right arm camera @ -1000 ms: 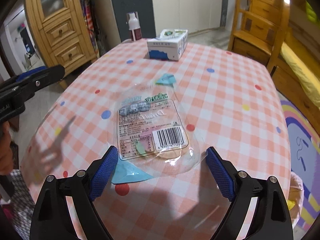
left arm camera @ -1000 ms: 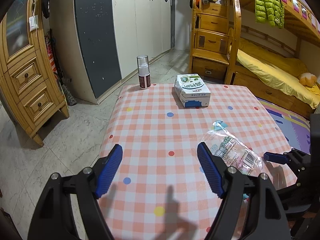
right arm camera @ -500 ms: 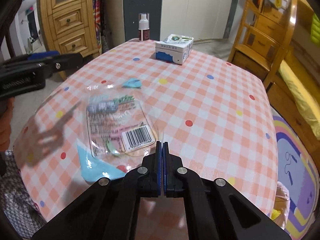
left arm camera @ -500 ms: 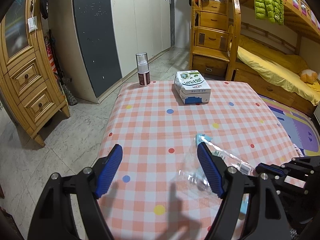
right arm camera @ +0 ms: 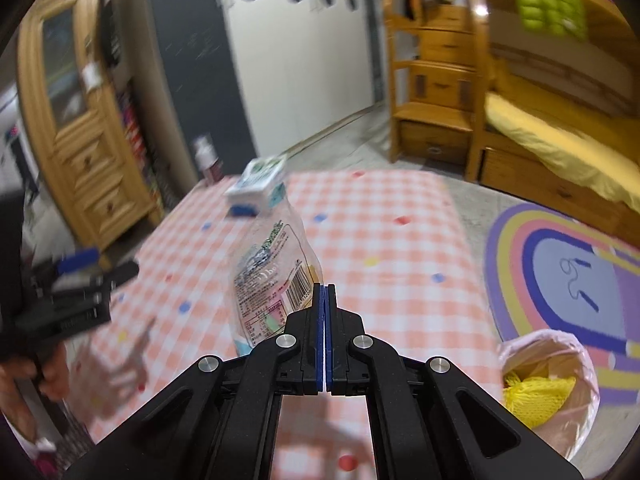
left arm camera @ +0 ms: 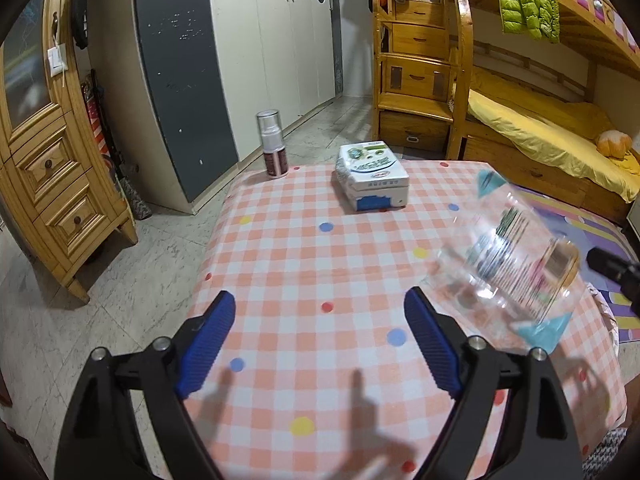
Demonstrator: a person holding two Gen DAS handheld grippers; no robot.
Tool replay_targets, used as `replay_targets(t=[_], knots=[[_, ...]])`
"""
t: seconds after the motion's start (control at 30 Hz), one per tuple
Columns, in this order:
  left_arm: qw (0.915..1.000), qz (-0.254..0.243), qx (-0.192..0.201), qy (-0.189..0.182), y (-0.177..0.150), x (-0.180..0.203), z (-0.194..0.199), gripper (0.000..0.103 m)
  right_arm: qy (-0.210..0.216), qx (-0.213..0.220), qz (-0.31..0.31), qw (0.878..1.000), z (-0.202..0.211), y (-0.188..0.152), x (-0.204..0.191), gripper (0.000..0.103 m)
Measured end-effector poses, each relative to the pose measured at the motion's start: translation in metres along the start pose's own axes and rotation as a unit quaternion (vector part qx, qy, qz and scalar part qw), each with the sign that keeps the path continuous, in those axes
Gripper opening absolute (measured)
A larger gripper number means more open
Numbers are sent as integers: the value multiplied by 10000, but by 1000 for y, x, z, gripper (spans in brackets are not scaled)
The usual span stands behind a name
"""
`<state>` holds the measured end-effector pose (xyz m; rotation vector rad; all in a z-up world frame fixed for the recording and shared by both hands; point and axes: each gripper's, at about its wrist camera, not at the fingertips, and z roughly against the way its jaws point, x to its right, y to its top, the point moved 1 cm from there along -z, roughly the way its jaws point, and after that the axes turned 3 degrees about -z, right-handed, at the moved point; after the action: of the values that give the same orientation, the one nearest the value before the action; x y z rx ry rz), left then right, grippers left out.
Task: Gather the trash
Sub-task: 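Grasp the clear plastic bag with the right tool while the left tool grasps the white milk carton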
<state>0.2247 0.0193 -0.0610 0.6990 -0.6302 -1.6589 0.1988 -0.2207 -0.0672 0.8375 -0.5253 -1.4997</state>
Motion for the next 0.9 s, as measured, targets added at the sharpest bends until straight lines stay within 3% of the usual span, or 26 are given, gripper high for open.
replay_targets(t=[0.5, 0.67, 0.77, 0.9], knots=[[9998, -124, -89, -91, 67, 51, -68, 90, -743, 285, -963, 9922, -55, 58, 40, 0], [9996, -181, -212, -74, 84, 60, -103, 90, -762, 262, -1185, 9897, -71, 70, 54, 0], [9991, -224, -326, 119, 91, 64, -124, 90, -714, 241, -1289, 9888, -76, 75, 60, 0], [9980, -24, -608, 140, 97, 58, -151, 90, -580, 175, -1458, 9875, -78, 74, 69, 0]])
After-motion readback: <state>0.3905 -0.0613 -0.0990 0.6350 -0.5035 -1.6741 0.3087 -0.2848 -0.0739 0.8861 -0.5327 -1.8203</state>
